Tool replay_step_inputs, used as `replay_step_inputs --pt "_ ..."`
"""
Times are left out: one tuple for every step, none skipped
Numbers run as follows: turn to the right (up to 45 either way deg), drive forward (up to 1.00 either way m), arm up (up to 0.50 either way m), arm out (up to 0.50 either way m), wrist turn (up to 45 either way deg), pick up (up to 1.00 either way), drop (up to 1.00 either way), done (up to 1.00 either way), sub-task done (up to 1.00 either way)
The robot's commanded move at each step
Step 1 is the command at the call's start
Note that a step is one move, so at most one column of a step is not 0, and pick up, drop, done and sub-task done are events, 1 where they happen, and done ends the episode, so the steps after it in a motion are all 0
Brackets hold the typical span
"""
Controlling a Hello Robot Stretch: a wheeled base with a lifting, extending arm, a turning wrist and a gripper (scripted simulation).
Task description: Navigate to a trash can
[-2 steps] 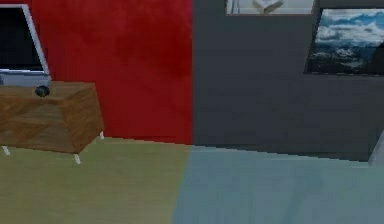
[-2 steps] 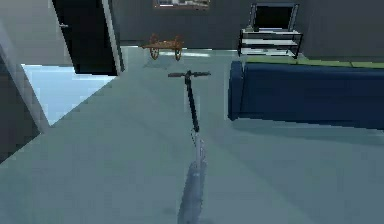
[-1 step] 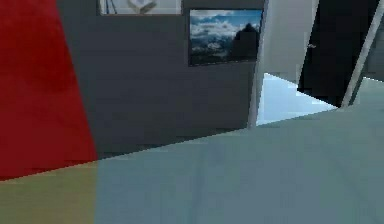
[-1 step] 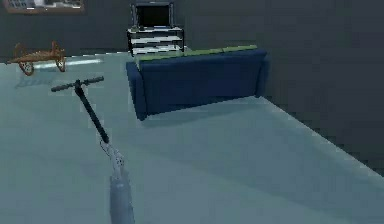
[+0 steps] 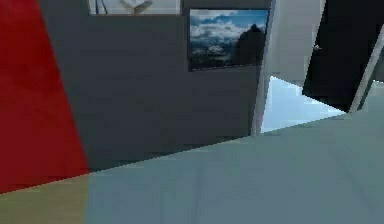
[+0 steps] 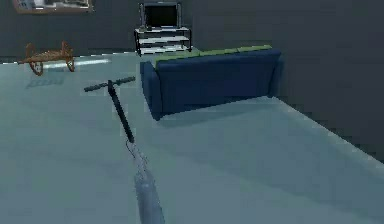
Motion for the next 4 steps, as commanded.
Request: replay_step_inputs --pt "0.0 0.55 0.00 0.00 0.0 0.00 0.00 0.00 0.00" --pt "45.0 0.00 0.00 0.00 0.0 0.00 0.00 0.00 0.00" --pt "6.0 0.00 0.00 0.00 0.0 0.00 0.00 0.00 0.00" --pt "0.0 1.00 0.00 0.00 0.0 0.00 0.00 0.00 0.00"
